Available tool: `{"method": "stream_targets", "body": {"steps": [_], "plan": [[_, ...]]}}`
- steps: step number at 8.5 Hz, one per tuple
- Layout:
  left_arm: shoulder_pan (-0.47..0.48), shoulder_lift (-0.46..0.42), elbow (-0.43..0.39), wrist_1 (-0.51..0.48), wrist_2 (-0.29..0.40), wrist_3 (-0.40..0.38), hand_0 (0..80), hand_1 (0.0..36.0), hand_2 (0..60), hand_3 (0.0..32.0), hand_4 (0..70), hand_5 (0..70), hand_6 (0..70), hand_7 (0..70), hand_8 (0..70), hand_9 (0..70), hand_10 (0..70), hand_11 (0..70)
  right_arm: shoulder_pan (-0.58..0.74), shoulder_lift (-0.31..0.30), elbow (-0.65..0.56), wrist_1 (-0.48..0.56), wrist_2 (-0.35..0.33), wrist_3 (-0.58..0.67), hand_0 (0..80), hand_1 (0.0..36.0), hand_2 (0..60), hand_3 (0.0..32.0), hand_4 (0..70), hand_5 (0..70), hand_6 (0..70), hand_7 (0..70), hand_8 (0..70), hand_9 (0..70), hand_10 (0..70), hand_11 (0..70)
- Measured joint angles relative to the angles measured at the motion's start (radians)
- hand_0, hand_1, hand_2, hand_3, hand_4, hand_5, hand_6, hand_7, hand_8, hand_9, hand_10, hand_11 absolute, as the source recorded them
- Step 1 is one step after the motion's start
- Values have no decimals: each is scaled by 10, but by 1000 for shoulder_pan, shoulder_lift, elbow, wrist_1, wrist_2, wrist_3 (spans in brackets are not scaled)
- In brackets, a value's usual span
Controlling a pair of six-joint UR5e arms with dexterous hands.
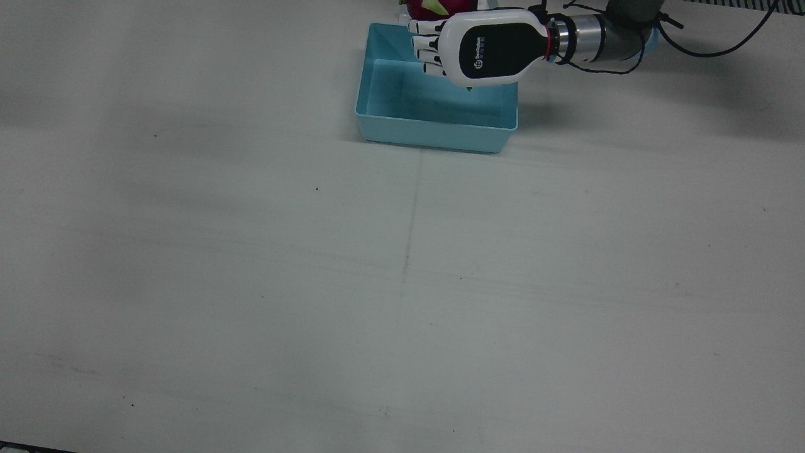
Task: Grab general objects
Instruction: 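Lower the fruit into the tray and open the left hand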
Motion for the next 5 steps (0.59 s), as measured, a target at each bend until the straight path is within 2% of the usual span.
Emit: {"method": "stream_targets", "body": {"steps": [1, 4, 5], "plan": [[4, -3, 3, -1, 1, -1, 491, 82, 0, 0, 132, 664, 305, 264, 157, 143, 149, 228, 0, 0, 0, 0, 0, 0, 0, 0, 0, 0, 0, 0, 0, 0, 0, 0, 0, 0], [14, -35, 7, 29, 3, 0, 487, 79, 0, 0, 133, 649, 304, 262, 157, 143, 156, 238, -1, 0, 0, 0, 0, 1, 0, 0, 0, 0, 0, 0, 0, 0, 0, 0, 0, 0], [14, -40, 10, 35, 3, 0, 507, 107, 36, 0, 144, 700, 334, 291, 190, 187, 194, 295, -1, 0, 0, 0, 0, 1, 0, 0, 0, 0, 0, 0, 0, 0, 0, 0, 0, 0]]}}
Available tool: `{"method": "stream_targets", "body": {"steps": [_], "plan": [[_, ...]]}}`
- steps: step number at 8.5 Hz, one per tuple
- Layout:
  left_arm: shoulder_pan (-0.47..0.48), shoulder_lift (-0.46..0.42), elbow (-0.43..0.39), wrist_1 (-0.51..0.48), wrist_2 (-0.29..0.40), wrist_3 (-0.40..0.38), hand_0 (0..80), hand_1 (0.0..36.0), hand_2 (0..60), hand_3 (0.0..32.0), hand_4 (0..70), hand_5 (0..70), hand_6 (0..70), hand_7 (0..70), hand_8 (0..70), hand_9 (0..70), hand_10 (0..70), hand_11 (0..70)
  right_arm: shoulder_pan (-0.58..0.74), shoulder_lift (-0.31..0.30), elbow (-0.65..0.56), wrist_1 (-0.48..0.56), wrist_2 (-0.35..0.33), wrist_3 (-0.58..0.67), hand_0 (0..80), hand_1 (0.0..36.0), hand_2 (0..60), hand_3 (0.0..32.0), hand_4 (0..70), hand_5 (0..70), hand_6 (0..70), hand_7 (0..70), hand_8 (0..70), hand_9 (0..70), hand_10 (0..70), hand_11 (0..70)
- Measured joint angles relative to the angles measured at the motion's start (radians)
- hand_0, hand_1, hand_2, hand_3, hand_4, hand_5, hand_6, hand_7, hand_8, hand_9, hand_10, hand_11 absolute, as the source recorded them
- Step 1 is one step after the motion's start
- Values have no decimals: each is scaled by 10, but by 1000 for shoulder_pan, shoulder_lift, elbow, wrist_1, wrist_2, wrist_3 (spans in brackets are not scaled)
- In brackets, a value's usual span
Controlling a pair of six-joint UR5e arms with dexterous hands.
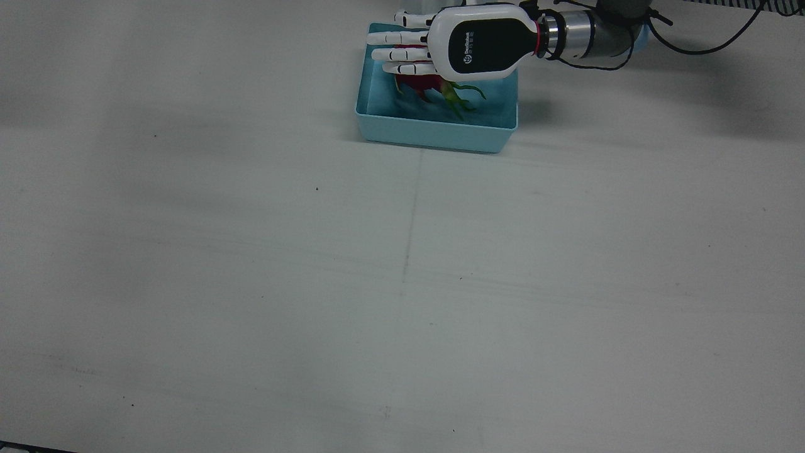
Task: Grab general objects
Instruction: 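Lower the fruit into the tray and open the left hand, then withdraw the open left hand from the tray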
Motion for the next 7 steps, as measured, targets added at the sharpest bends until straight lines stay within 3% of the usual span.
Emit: {"method": "stream_targets", "body": {"steps": [1, 2, 3, 4, 7], "plan": [[0, -2, 5, 3, 0, -1, 530, 133, 301, 0, 238, 700, 700, 700, 583, 700, 628, 700, 0, 0, 0, 0, 0, 0, 0, 0, 0, 0, 0, 0, 0, 0, 0, 0, 0, 0], [-3, -4, 7, 4, 2, -4, 487, 95, 550, 0, 364, 700, 700, 700, 700, 700, 700, 700, 0, 0, 0, 0, 0, 0, 0, 0, 0, 0, 0, 0, 0, 0, 0, 0, 0, 0], [-9, -5, 5, 9, 5, -18, 488, 94, 506, 0, 357, 700, 700, 700, 700, 700, 700, 700, 0, 0, 0, 0, 0, 0, 0, 0, 0, 0, 0, 0, 0, 0, 0, 0, 0, 0], [-14, -9, 4, 17, 6, -32, 495, 85, 402, 0, 326, 700, 700, 700, 700, 700, 700, 700, 0, 0, 0, 0, 0, -1, 0, 0, 0, 0, 0, 0, 0, 0, 0, 0, 0, 0], [-93, -19, -4, 29, 35, -95, 503, 88, 320, 0, 301, 700, 700, 700, 685, 700, 700, 700, 1, 0, 0, 0, 0, 0, 0, 0, 0, 0, 0, 0, 0, 0, 0, 0, 0, 0]]}}
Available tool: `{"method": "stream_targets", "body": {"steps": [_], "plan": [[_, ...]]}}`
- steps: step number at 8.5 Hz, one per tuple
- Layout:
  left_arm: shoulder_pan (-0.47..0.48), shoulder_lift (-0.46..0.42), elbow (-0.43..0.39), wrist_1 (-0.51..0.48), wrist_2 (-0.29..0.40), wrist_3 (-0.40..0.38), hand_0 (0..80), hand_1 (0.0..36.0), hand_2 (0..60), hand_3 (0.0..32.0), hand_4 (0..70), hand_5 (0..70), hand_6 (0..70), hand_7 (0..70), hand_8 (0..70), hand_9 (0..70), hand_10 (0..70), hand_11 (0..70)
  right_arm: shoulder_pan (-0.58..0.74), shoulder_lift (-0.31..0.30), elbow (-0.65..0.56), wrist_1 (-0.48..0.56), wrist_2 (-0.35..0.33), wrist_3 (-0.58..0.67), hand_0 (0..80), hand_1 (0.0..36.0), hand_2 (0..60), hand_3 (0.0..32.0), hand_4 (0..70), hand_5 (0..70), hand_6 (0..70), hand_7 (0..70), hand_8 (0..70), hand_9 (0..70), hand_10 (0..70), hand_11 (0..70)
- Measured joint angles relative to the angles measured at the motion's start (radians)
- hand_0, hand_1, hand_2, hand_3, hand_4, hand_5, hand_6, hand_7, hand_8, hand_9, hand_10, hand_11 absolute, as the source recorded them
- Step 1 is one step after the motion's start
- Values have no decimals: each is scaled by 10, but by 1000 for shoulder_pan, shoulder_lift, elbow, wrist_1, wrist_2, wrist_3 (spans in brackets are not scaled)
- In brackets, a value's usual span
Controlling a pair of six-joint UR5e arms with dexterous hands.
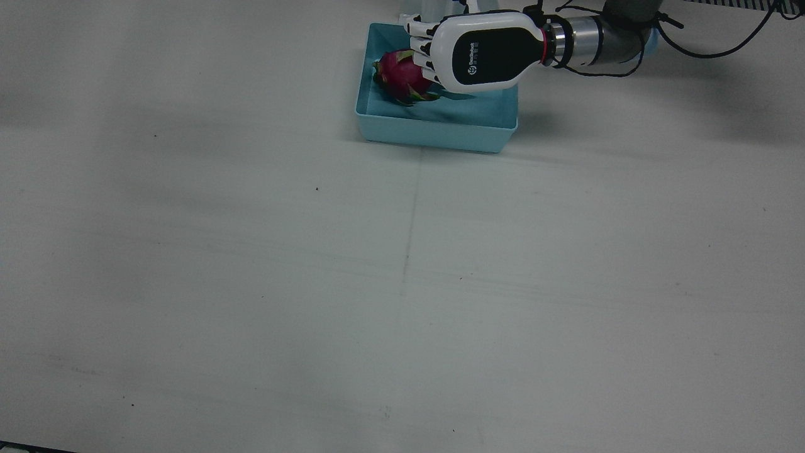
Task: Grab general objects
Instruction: 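Withdraw the open left hand from the tray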
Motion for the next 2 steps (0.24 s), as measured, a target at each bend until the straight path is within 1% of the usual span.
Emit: {"method": "stream_targets", "body": {"steps": [2], "plan": [[-137, 1, 4, 1, 71, -88, 503, 88, 314, 0, 299, 700, 700, 700, 684, 700, 700, 700, 0, 0, 0, 0, 0, 0, 0, 0, 0, 0, 0, 0, 0, 0, 0, 0, 0, 0]]}}
